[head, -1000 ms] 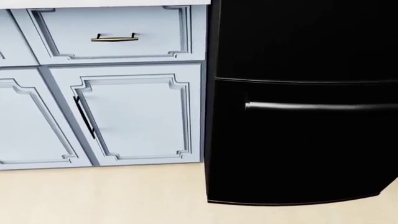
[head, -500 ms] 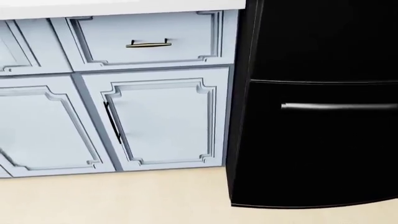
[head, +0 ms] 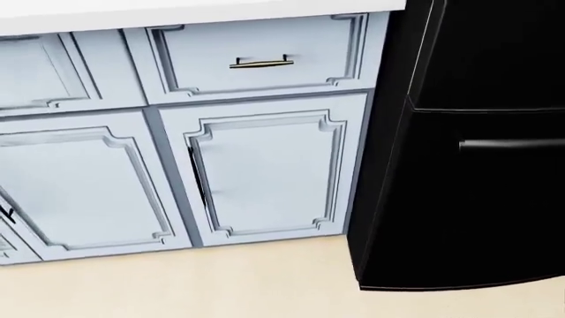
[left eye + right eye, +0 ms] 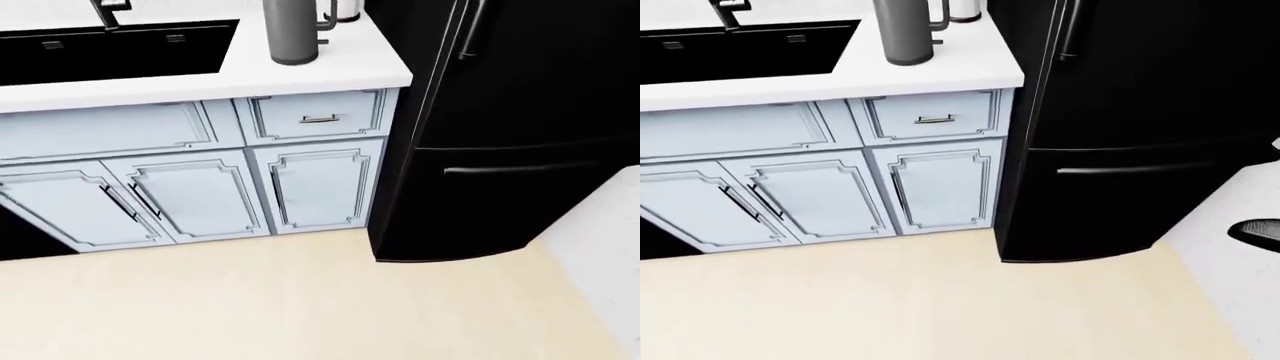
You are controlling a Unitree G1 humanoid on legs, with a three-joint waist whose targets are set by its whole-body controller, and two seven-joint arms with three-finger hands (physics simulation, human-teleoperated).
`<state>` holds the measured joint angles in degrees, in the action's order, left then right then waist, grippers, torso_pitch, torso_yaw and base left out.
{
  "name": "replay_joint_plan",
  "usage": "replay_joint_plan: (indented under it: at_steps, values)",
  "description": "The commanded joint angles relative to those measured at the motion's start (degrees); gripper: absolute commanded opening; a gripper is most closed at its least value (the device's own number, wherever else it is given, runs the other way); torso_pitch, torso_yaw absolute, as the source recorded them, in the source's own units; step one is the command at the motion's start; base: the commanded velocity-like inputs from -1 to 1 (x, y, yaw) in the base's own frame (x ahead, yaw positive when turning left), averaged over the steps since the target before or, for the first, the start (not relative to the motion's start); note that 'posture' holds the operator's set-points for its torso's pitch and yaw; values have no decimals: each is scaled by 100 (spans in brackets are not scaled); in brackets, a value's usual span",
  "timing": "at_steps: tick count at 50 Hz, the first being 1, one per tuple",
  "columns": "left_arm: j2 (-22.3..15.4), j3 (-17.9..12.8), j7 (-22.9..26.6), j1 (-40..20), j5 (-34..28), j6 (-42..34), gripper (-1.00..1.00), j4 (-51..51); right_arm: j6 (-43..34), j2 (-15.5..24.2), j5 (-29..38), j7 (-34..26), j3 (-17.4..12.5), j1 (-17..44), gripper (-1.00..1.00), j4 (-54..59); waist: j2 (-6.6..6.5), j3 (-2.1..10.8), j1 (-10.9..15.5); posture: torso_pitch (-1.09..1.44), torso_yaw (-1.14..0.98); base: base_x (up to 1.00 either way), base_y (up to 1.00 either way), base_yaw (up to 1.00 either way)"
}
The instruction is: Close the lid of the electric kettle.
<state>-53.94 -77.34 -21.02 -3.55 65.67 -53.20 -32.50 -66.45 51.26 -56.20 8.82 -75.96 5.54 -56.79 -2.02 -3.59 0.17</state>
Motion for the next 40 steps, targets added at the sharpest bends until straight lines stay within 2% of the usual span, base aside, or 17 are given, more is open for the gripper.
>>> replay_joint_plan:
  at_steps: [1, 7, 10, 11, 12, 14, 19, 20, 21, 22, 24, 32, 34, 35, 36, 38, 40]
  values:
    - [-169, -71, 51, -54, 5, 196, 100, -149, 178, 143, 104, 73, -123, 66, 100, 27, 18, 56, -13, 0, 0, 0, 40, 0]
    - [-164, -104, 63, -42, 10, 175, 100, -149, 147, 150, 64, 86, -139, 80, 100, 18, 302, 20, 6, 0, 0, 0, 39, 0]
    - [-162, -102, 57, -45, 21, 172, 100, -156, 141, 157, 44, 96, -153, 69, 100, 12, 537, 28, 14, 0, 0, 0, 39, 0]
    - [-171, -107, 49, -48, 33, 166, 100, -159, 149, 157, 48, 95, -148, 68, 100, 18, 359, 31, -44, 0, 0, 0, 40, 0]
    - [-155, -96, 54, -43, 20, 175, 100, -163, 149, 152, 45, 96, -149, 64, 100, 13, 480, 40, -16, 0, 0, 0, 39, 0]
    - [-161, -95, 55, -48, 19, 181, 100, -156, 175, 137, 74, 86, -127, 56, 100, 12, 514, 100, -37, 0, 0, 0, 39, 0]
    - [-139, -65, 78, -50, -18, 208, 100, -153, 166, 147, 56, 102, -120, 64, 100, 14, 171, 8, -46, 0, 0, 0, 39, 0]
    - [-141, -60, 73, -54, -13, 207, 100, -157, 150, 165, 41, 108, -132, 72, 100, 21, 38, 35, -55, 0, 0, 0, 39, 0]
    - [-129, -45, 76, -51, -26, 212, 100, -164, 147, 167, 31, 111, -137, 73, 100, 21, -212, 122, -50, 0, 0, 0, 38, 0]
    - [-148, -55, 59, -61, -3, 198, 100, -161, 169, 153, 58, 97, -128, 60, 100, 24, -198, 149, -34, 0, 0, 0, 39, 0]
    - [-131, -24, 61, -61, -24, 213, 100, -168, 176, 144, 73, 96, -109, 61, 100, 26, -149, 26, 13, 0, 0, 0, 39, 0]
    - [-148, -19, 58, -78, -23, 203, 100, -158, 245, 76, 189, 48, -25, 48, 100, 15, 310, 7, 14, 0, 0, 0, 39, 0]
    - [-130, -6, 63, -73, -35, 208, 100, -165, 219, 91, 186, 48, -21, 74, 100, 12, 502, 23, 15, 0, 0, 0, 39, 0]
    - [-141, -11, 56, -79, -26, 203, 100, -161, 186, 103, 159, 54, -45, 86, 100, 6, 522, 74, 38, 0, 0, 0, 39, 0]
    - [-139, -8, 57, -78, -31, 206, 100, -160, 177, 105, 150, 59, -49, 93, 100, 5, 396, 32, -38, 0, 0, 0, 39, 0]
    - [-143, -9, 54, -81, -24, 203, 100, -161, 155, 126, 133, 65, -64, 102, 100, 8, 517, 64, -23, 0, 0, 0, 39, 0]
    - [-131, -5, 60, -76, -32, 205, 100, -166, 151, 122, 124, 68, -68, 101, 100, 2, 482, 100, -32, 0, 0, 0, 39, 0]
